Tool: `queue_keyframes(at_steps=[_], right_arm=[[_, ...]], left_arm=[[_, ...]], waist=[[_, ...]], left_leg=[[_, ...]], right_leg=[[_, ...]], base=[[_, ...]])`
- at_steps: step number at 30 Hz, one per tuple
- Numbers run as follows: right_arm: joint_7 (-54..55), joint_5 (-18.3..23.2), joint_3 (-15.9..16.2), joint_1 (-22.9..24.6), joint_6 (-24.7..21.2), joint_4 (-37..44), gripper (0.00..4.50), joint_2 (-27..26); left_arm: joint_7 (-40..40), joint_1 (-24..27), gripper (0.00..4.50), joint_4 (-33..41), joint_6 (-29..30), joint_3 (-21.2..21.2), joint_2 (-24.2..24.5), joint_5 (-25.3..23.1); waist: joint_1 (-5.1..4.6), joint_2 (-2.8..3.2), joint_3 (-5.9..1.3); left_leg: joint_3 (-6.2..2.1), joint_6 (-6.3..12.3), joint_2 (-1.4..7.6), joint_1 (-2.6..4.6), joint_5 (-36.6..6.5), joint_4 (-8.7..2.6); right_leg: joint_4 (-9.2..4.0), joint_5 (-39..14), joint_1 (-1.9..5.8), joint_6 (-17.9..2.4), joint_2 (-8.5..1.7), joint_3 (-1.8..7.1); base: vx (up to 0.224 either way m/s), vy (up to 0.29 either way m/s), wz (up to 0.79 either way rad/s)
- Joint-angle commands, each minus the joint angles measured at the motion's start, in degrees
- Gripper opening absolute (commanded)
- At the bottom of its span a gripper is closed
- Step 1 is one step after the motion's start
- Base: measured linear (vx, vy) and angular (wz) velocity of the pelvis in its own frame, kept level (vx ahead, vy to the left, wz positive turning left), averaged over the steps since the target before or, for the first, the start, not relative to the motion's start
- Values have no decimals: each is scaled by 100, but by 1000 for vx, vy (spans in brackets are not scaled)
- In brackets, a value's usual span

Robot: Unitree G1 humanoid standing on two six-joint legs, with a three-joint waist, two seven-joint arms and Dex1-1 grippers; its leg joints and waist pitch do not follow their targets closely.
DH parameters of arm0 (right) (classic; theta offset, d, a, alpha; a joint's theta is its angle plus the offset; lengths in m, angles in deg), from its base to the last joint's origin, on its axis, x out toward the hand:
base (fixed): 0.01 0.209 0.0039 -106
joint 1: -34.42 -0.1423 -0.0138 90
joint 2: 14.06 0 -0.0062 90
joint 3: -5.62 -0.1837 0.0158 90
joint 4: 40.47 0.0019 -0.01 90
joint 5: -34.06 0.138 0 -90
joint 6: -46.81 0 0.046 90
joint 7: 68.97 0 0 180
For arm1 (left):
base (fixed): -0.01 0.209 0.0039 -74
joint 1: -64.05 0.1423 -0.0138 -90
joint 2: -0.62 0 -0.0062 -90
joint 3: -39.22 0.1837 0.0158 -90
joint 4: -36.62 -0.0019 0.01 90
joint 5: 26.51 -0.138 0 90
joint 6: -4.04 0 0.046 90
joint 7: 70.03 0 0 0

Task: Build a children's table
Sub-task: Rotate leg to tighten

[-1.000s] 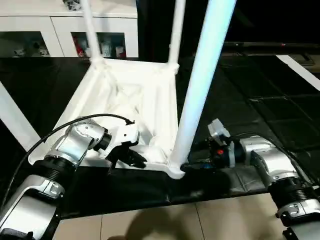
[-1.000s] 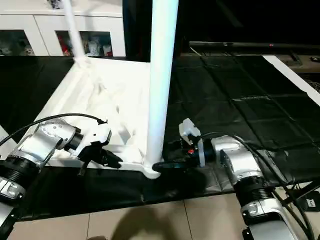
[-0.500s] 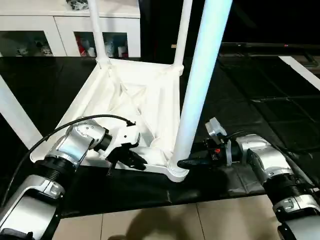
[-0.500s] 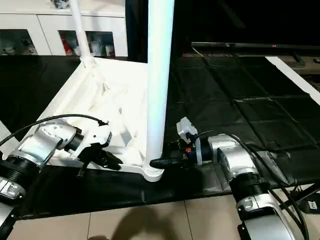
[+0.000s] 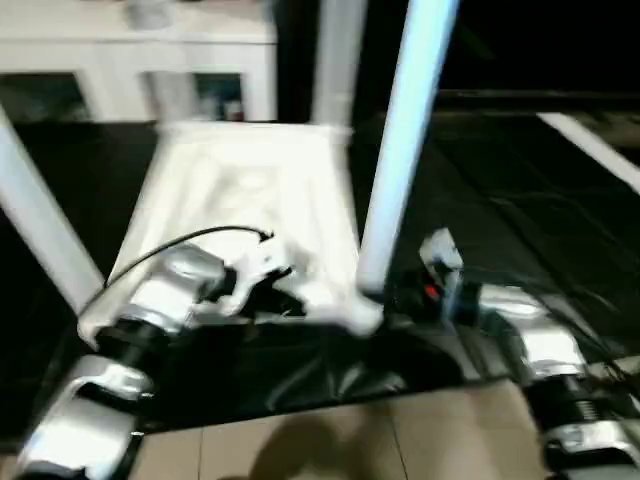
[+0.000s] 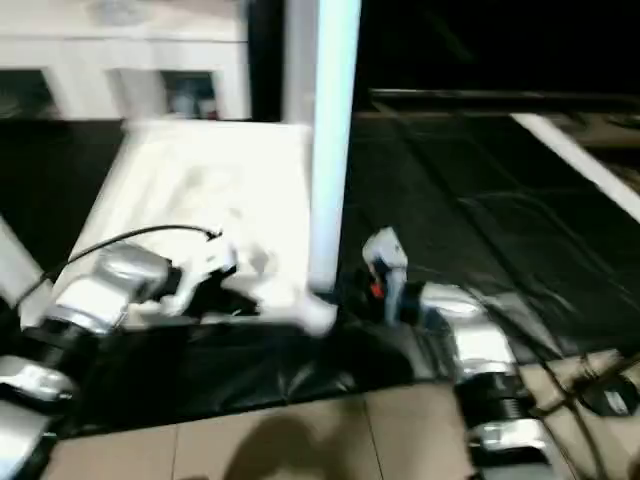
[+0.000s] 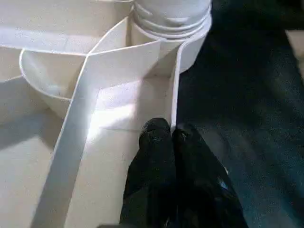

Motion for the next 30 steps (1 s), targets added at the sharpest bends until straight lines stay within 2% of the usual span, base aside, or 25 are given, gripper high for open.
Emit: queue_keyframes(at_steps=[1,2,3,5,7,10,12,17,18,19,21,22,25,27,30], right_arm=[[444,-137,557,-88,-312,-207,197,-652],[1058,-231,493,-232,-489,-358,197,-908],[1629,-328,443,-382,-687,-494,197,-1131],[2064,-439,417,-565,-740,-684,197,-1265],[2305,-535,400,-686,-749,-796,197,-1309],[2448,-552,306,-712,-778,-744,197,-1401],[2442,-588,320,-699,-748,-710,251,-1406],[2168,-603,403,-592,-579,-592,305,-1338],[2026,-586,436,-560,-515,-551,310,-1271],[1954,-580,455,-541,-490,-527,310,-1233],[1649,-531,488,-463,-376,-431,332,-1062],[1477,-476,465,-412,-351,-360,352,-960],[1098,-341,346,-331,-344,-221,364,-713],[647,-295,353,-289,-262,-147,395,-427],[-58,-198,386,-258,-169,-57,418,-72]], left_arm=[[652,-165,0,79,160,0,-735,298],[1054,-259,0,-16,278,-110,-994,314],[1394,-332,0,-72,364,-198,-1204,316],[1626,-384,0,-74,461,-264,-1360,324],[1709,-402,0,-52,476,-259,-1398,274],[1711,-358,0,58,545,-259,-1406,209],[1682,-332,0,102,551,-246,-1392,188],[1325,-176,0,303,387,-126,-1190,158],[1233,-139,0,351,367,-93,-1109,168],[1188,-124,0,370,359,-79,-1070,170],[981,-68,0,440,349,-33,-909,191],[826,-30,0,490,277,7,-802,190],[375,61,0,595,47,115,-547,186],[-12,115,0,650,-58,176,-322,206],[-418,127,0,636,-267,217,-83,232]], waist=[[-29,3,-262],[-102,-3,-247],[-110,11,-247],[-167,4,-272],[-193,-18,-281],[-197,-8,-304],[-194,-7,-311],[-192,4,-320],[-192,-17,-321],[-184,-7,-325],[-182,-22,-324],[-189,-12,-322],[-182,3,-313],[-172,6,-320],[-118,47,-320]], left_leg=[[-6,-55,-15,37,-1798,-383],[-12,-40,-36,6,-1828,-390],[-25,-52,-39,20,-1877,-392],[-46,-41,-52,14,-1924,-396],[-33,35,-42,7,-1834,-395],[-9,131,-35,-22,-1579,-400],[4,168,-33,-36,-1435,-400],[11,174,-4,-50,-1255,-407],[19,189,-9,-61,-1210,-402],[13,193,1,-60,-1191,-405],[29,223,0,-63,-1114,-394],[30,235,1,-74,-1089,-396],[30,261,18,-63,-1153,-400],[30,264,27,-55,-1167,-400],[38,250,46,-33,-1191,-388]], right_leg=[[-662,-3221,170,-481,-416,185],[-666,-3219,177,-461,-377,176],[-673,-3283,169,-437,-385,162],[-684,-3279,179,-378,-384,154],[-667,-2988,169,-440,-376,188],[-597,-2366,201,-615,-367,227],[-577,-2163,221,-677,-365,230],[-522,-1685,254,-865,-371,248],[-512,-1614,258,-888,-366,250],[-506,-1578,262,-906,-377,251],[-505,-1459,262,-940,-375,255],[-492,-1398,269,-964,-366,254],[-496,-1389,260,-1004,-380,257],[-495,-1403,260,-998,-373,257],[-467,-1230,242,-1119,-372,266]], base=[[0,0,0],[0,0,0],[0,0,0],[0,0,0],[0,0,0],[0,0,0],[0,0,0],[0,0,0],[0,0,0],[0,0,0],[0,0,0],[0,0,0],[0,0,0],[0,0,0],[0,0,0]])
